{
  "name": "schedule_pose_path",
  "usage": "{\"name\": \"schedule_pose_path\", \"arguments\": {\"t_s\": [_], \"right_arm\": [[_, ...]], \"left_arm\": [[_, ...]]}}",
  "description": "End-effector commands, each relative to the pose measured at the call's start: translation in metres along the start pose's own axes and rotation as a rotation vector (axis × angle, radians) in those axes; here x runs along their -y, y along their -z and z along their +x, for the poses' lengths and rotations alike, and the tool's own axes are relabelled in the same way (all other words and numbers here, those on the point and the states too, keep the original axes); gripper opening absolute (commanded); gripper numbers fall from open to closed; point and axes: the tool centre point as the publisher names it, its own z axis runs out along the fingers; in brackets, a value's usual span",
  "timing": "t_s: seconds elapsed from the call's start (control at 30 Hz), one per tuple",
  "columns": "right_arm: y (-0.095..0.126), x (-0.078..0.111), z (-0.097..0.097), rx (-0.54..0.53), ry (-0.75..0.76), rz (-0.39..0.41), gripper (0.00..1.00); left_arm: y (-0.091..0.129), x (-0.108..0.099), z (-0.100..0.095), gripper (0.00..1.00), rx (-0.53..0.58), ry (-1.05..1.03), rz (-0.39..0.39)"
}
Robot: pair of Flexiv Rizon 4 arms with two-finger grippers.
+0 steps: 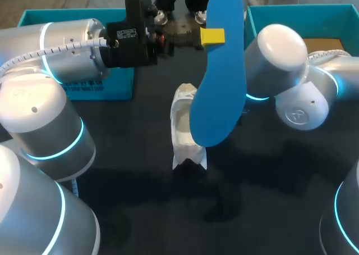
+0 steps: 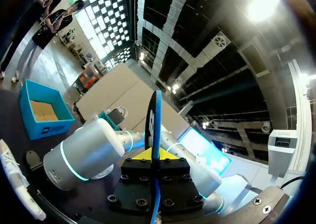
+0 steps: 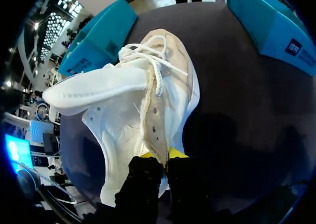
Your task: Take the shoe out of the shoebox, open the shoe tongue, remove and reinsert the insole, then place the shoe into the shoebox
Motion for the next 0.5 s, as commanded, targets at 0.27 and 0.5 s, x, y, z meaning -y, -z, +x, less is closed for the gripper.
{"name": "schedule_pose_path", "arguments": {"t_s": [0.27, 0.5], "right_arm": [[-0.016, -0.004, -0.002, -0.017, -0.003, 0.038, 0.00], [-0.019, -0.002, -0.003, -0.035, -0.021, 0.071, 1.00]], "left_arm": [[0.000, -0.002, 0.000, 0.00, 0.001, -0.001, 0.004], [0.000, -0.002, 0.000, 0.00, 0.001, -0.001, 0.004]]}}
